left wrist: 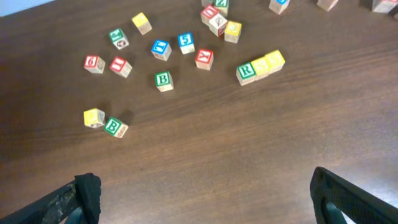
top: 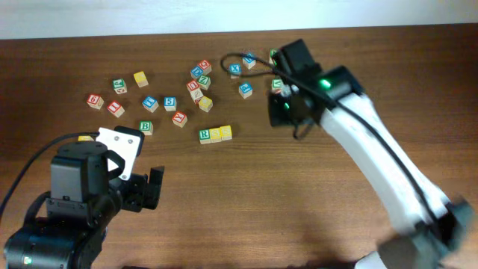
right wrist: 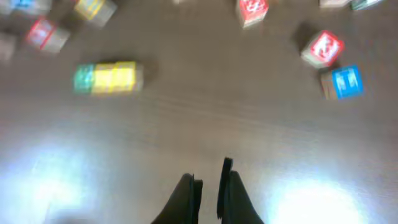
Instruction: Spell out RSS
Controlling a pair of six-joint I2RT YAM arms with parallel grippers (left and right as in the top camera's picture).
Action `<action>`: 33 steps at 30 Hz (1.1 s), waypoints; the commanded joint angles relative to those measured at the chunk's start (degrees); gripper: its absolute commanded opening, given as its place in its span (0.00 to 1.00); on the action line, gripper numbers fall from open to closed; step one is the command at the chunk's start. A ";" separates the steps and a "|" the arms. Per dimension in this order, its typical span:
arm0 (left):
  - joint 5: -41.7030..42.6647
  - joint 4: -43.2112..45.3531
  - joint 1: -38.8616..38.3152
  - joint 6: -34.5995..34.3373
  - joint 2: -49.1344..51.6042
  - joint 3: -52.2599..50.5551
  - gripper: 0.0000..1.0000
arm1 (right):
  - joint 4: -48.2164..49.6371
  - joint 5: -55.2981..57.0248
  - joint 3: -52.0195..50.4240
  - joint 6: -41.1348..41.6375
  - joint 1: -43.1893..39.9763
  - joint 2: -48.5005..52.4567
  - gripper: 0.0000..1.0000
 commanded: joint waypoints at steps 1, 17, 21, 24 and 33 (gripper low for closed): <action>0.61 0.09 0.31 0.94 -0.33 -0.13 0.99 | 0.92 2.14 -9.03 -2.01 7.56 -14.34 0.04; 0.61 0.09 0.28 0.94 -0.33 -0.13 0.99 | 10.80 4.61 -46.27 15.34 20.24 -55.36 0.98; 0.61 0.09 0.28 0.94 -0.33 -0.13 0.99 | 10.78 11.50 -46.27 14.03 20.22 -55.32 0.98; 0.61 0.09 0.31 0.96 -0.33 -0.13 0.99 | 12.72 15.69 -48.00 14.05 15.32 -58.10 0.98; 0.61 0.09 0.31 0.94 -0.33 -0.13 0.99 | 25.62 17.79 -71.97 26.73 -8.61 -88.83 0.98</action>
